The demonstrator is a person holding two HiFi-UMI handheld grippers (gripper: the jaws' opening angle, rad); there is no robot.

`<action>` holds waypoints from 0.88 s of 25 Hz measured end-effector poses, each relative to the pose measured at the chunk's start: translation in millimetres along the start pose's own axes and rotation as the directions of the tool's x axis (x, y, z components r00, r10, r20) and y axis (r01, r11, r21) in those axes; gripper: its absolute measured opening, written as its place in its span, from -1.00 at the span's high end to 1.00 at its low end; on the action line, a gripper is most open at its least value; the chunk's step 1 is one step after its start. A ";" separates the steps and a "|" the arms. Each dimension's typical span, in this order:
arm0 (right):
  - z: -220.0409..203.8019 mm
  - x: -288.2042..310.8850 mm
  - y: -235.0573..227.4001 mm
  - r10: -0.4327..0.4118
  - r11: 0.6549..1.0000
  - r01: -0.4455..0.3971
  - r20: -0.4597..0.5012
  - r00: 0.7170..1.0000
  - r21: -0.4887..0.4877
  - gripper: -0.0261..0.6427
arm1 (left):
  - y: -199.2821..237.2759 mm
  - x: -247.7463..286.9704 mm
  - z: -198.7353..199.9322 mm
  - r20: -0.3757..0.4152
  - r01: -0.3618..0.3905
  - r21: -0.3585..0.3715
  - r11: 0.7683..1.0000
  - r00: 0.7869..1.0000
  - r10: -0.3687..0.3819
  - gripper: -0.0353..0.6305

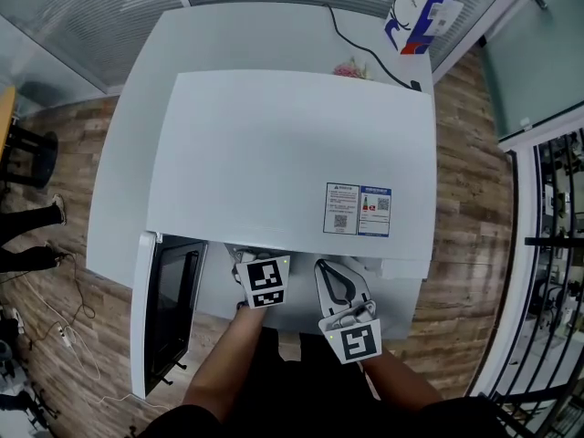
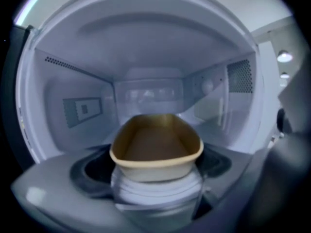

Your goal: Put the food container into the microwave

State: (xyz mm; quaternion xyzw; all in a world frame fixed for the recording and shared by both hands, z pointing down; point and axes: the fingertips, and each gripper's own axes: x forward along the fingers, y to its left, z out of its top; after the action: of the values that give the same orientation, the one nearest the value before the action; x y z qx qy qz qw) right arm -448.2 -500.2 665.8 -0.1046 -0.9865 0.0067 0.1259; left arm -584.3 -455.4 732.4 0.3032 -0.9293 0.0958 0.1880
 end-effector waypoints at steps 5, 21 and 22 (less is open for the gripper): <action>3.7 -4.5 0.0 -0.011 1.000 0.011 0.000 1.000 0.001 0.93 | -2.6 -0.7 -5.3 -0.036 0.004 -0.014 1.000 0.999 -0.005 -0.73; 64.7 -27.2 25.2 -0.086 0.993 0.095 0.128 0.988 -0.070 0.93 | 4.4 -122.9 19.0 0.090 0.066 0.048 0.997 0.994 -0.070 -0.02; 68.9 -29.6 28.0 -0.090 0.992 0.101 0.135 0.987 -0.074 0.93 | 6.8 -131.9 21.8 0.104 0.062 0.046 0.997 0.992 -0.067 0.13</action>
State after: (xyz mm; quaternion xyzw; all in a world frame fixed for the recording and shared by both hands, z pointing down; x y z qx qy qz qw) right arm -431.7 -478.1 590.7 -0.0615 -0.9960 -0.0322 0.0565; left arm -496.4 -386.7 658.3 0.3417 -0.9253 0.0934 0.1354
